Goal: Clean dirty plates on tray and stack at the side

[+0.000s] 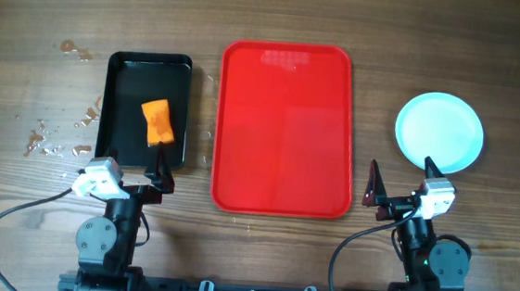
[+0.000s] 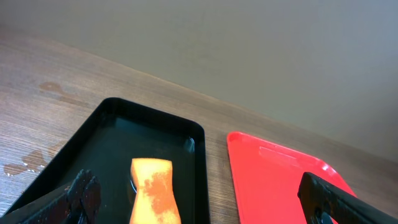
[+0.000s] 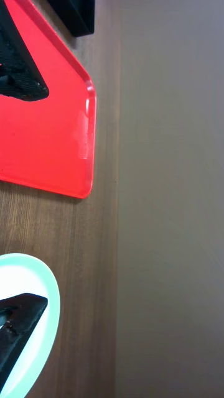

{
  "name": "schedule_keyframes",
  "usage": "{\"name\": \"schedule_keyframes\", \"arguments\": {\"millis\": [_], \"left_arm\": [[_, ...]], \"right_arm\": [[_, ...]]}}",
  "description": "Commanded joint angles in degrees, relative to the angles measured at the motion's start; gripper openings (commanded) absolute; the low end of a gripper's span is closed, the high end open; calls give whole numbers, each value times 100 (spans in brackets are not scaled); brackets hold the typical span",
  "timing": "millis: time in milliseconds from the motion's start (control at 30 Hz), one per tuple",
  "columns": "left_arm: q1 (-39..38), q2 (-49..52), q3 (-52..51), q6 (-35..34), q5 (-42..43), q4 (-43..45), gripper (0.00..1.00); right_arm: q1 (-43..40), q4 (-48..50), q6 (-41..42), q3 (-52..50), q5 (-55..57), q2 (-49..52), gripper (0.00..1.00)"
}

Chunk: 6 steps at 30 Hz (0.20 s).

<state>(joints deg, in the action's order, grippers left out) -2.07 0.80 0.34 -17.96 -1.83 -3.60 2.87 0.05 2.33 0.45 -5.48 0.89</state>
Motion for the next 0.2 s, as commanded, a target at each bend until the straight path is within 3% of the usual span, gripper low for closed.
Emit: {"name": "schedule_keyframes", "arguments": {"millis": [0, 167], "left_arm": [[33, -42, 0, -55, -57, -28, 100], [33, -42, 0, -55, -57, -28, 100]], "right_arm": [[28, 26, 74, -15, 85, -61, 100], [28, 26, 74, -15, 85, -61, 100]]}}
